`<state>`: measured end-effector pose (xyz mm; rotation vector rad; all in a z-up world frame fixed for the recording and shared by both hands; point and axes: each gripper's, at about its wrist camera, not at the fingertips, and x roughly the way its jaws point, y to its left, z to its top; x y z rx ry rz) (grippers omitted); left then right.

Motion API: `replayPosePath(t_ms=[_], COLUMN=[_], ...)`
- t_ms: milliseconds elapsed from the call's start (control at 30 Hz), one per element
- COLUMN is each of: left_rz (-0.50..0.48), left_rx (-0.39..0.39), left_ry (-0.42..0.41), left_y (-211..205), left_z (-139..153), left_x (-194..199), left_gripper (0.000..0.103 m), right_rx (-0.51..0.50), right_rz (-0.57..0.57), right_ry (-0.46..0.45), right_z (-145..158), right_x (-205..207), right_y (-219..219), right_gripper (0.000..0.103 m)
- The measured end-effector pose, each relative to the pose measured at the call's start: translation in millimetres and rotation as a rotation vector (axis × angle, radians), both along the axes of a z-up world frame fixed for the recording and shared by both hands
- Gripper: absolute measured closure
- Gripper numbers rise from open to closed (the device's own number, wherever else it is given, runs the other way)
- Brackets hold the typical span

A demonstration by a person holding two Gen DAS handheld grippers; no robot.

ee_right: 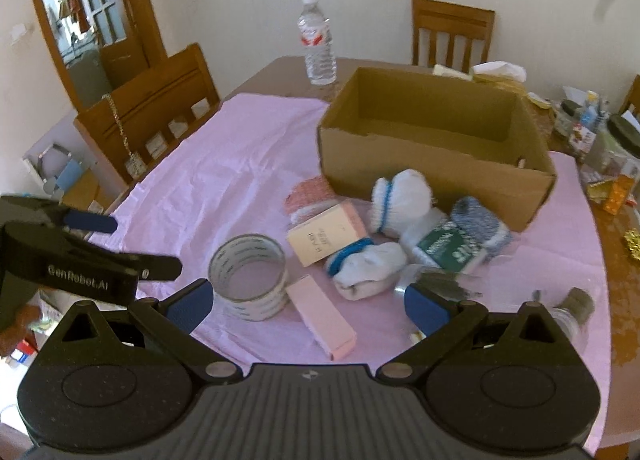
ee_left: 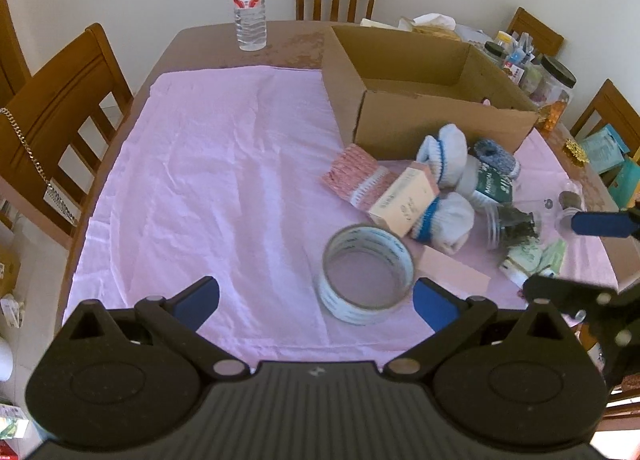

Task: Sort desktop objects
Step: 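Lower the right tool over the clear tape roll and grasp its rim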

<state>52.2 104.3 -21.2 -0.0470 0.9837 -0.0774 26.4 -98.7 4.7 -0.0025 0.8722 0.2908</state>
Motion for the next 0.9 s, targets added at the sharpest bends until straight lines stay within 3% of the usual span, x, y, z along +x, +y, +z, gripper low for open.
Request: replayPosePath(t_ms=[433, 500, 900], left_rz=[-0.022, -0.076, -0.111], left_rx=[0.016, 0.015, 0.023], left_ry=[-0.003, -0.006, 0.001], left_y=[44.5, 49.6, 70.6], left_z=[-13.5, -15.4, -32.8], left_x=[31.6, 36.5, 67.0], left_gripper=[0.001, 0.001, 0.001], right_rx=[-0.015, -0.018, -0.047], right_rz=[0.121, 0.128, 0.152], right_ry=[0.048, 0.06, 0.126], right_z=[-38.3, -45.0, -92.0], right_x=[33.6, 40.0, 87.3], right_y=[61.2, 67.8, 97.9], right_gripper=[0.0, 0.0, 0.0])
